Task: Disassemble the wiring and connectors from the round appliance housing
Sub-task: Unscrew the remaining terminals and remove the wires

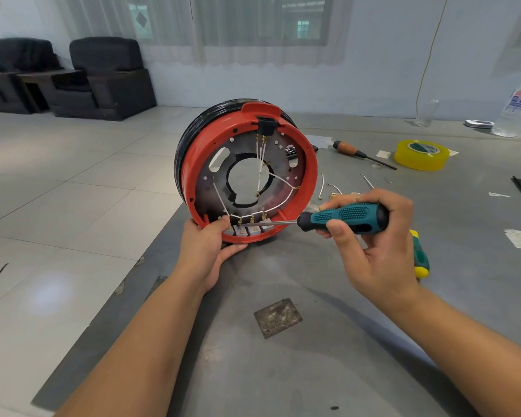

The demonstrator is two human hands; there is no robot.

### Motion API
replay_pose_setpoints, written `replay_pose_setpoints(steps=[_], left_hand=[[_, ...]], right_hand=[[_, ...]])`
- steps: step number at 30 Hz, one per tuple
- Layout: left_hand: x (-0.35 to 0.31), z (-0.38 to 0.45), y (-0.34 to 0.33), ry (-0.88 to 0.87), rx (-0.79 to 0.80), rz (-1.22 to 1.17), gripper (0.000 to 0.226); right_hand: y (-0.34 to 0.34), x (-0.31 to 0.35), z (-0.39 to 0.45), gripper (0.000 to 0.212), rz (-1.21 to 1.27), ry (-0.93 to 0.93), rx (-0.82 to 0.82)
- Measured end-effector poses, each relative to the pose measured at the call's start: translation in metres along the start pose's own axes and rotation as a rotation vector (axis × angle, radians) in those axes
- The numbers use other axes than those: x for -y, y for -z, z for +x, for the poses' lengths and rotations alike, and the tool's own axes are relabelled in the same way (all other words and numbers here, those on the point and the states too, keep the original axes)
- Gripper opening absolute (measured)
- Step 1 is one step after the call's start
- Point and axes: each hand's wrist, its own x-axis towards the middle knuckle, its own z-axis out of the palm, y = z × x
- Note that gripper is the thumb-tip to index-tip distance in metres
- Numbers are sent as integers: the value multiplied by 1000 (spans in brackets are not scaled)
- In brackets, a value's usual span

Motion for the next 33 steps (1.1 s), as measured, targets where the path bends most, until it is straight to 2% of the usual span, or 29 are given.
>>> replay_pose_setpoints(steps=[2,6,12,19,26,33], left_hand=[[-1,1,0,-1,-2,-5,24],[-3,3,-3,18,-26,-7,35],[-8,2,-2,56,-21,-22,36],[-10,1,-4,93,-28,-38,38],[-11,2,-4,95,-38,-35,23],[-10,3,-4,90,-43,-22,22]], right_hand=[[1,0,-1,39,-1,22,20],[0,-1,-2,41,-17,60,42],[1,-1,1,43,-40,92,68],[7,-3,4,38,-31,217,165],[10,-8,-6,37,-26,264,224],[10,-10,-10,36,-37,280,229]])
